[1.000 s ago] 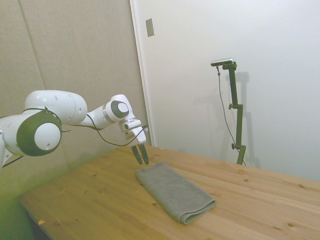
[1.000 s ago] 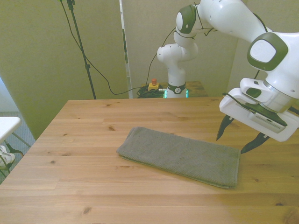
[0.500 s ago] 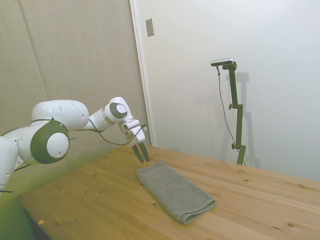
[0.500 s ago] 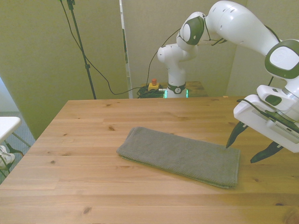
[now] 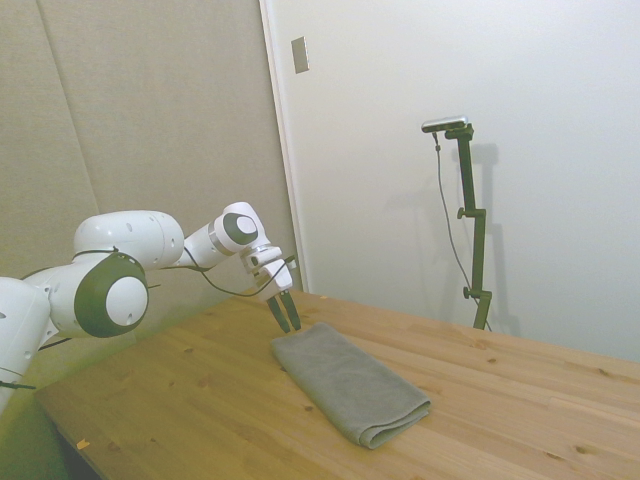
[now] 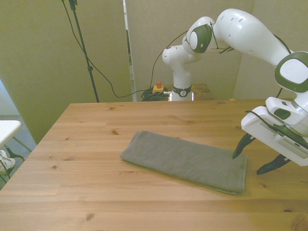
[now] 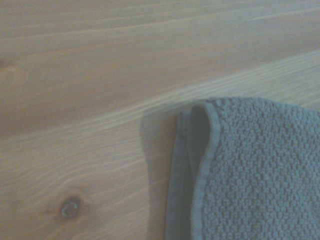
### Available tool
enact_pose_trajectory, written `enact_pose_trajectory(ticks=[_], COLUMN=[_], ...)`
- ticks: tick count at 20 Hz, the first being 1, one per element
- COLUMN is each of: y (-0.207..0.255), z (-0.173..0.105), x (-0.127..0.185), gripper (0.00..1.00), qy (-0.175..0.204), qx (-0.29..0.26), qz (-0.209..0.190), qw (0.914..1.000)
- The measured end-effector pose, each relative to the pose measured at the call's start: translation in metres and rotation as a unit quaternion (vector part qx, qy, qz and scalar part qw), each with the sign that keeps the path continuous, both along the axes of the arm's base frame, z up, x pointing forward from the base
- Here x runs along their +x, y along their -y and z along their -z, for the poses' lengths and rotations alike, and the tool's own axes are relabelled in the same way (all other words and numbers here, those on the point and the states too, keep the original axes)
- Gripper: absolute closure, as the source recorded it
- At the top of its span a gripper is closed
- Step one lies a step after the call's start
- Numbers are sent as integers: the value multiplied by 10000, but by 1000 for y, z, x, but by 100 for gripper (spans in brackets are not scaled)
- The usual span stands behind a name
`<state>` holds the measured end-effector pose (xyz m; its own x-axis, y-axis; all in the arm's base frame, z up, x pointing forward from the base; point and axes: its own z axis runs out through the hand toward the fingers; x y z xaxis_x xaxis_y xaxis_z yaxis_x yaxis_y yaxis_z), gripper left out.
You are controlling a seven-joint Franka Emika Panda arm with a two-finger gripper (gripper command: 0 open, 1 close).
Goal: Fold the towel
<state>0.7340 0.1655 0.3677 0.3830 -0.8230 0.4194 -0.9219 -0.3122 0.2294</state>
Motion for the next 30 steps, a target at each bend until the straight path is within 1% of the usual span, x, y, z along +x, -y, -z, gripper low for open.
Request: enact_pose_trajectory(ticks=[4, 18, 27, 28, 30], y=[4, 16, 40, 42, 46], z=[3, 14, 16, 16, 16], x=[-2, -1, -3, -4, -7], gripper=[0, 0, 0, 100, 100], qy=[-105, -194, -128, -140, -151], qx=[-53, -132, -170, -168, -163], qz=[63, 139, 175, 173, 151], qw=[9999, 9996, 9996, 9996, 9996])
